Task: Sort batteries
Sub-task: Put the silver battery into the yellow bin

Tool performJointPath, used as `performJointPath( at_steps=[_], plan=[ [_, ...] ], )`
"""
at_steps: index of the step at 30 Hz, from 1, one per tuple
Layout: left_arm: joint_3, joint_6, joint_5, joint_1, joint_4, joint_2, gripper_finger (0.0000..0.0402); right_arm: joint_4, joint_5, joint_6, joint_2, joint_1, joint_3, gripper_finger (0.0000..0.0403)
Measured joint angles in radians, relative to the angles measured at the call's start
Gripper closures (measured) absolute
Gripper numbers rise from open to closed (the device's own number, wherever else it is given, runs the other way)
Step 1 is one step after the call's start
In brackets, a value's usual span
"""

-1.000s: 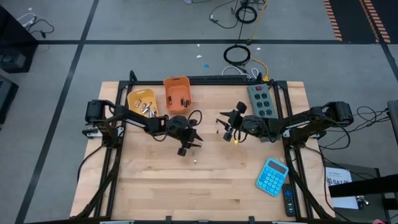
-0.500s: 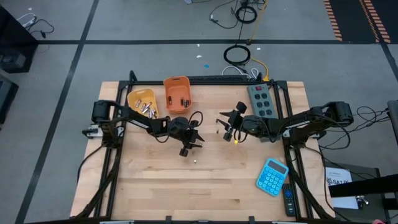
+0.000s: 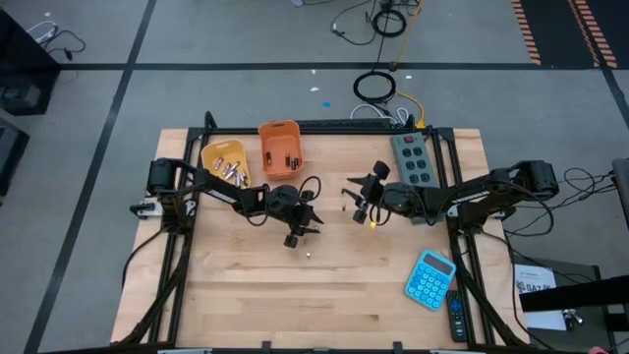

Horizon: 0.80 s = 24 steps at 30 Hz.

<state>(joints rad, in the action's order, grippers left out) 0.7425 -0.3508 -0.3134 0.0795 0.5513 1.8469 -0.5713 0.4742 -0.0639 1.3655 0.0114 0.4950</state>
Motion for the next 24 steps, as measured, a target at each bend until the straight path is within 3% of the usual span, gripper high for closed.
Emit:
performJointPath(
  at_steps=[24],
  plan=[
    [0.0, 0.003, -0.061, 0.019, 0.038, 0.062, 0.0261, -0.008, 0.0, -0.001, 0.0, -0.013, 0.0, 0.0261]
  ],
)
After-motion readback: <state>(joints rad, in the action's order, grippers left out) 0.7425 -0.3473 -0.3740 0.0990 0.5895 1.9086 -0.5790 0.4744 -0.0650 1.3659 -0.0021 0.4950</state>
